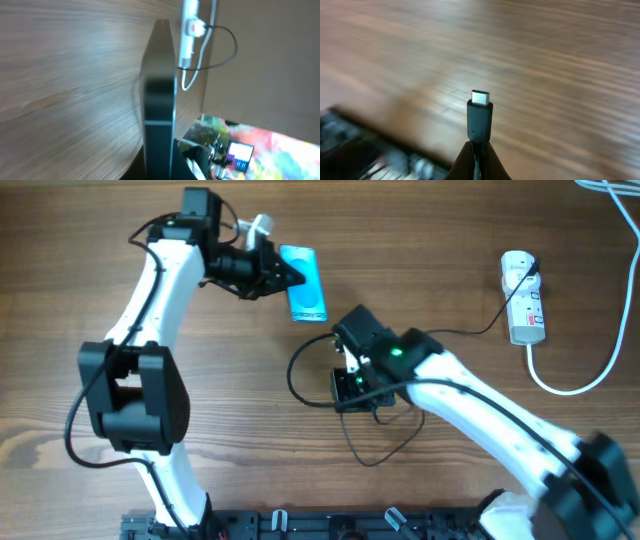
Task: Plug charger to phone and switch on socket
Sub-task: 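Lift the plug with the right gripper toward the phone's bottom edge, then push the plug into the phone's port, left gripper holding phone steady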
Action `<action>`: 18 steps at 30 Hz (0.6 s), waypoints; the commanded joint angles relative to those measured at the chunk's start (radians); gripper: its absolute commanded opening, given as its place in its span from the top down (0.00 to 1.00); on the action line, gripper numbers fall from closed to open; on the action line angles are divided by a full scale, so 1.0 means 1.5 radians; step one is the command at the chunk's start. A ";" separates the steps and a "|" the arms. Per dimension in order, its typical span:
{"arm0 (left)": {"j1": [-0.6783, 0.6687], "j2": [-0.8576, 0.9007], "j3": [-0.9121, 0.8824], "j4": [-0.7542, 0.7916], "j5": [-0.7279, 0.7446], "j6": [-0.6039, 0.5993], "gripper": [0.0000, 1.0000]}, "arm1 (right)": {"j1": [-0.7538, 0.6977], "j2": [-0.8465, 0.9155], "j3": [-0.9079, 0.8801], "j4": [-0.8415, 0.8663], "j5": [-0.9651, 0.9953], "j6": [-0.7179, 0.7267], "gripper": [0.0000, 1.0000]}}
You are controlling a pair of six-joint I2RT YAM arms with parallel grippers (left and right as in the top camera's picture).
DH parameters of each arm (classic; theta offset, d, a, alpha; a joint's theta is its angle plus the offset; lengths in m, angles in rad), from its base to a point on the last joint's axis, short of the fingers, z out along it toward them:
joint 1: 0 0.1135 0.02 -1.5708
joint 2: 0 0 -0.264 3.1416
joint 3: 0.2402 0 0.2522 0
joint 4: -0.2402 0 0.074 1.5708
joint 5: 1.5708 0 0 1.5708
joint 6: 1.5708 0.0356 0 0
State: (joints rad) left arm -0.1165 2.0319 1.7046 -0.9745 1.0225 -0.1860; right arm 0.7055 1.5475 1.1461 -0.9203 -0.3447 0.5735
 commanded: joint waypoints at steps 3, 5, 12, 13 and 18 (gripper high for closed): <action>-0.059 -0.037 0.010 0.061 0.027 0.029 0.96 | 0.003 -0.112 0.015 -0.003 -0.085 -0.014 0.95; -0.069 -0.042 0.010 0.065 0.026 0.029 0.96 | 0.003 -0.130 0.017 0.005 -0.082 -0.014 0.95; -0.109 -0.065 0.010 0.059 0.026 0.030 0.96 | 0.003 -0.137 0.018 0.029 -0.004 0.032 0.95; -0.114 -0.071 0.010 0.058 0.026 0.030 0.96 | 0.003 -0.137 0.018 0.034 -0.001 0.035 0.95; -0.125 -0.104 0.010 0.054 0.026 0.030 0.96 | 0.003 -0.137 0.018 0.047 0.061 0.079 0.95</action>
State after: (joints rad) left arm -0.2916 1.9572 1.7046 -0.8890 1.0370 -0.1650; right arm 0.7063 1.3460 1.1530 -0.8627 -0.3462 0.6331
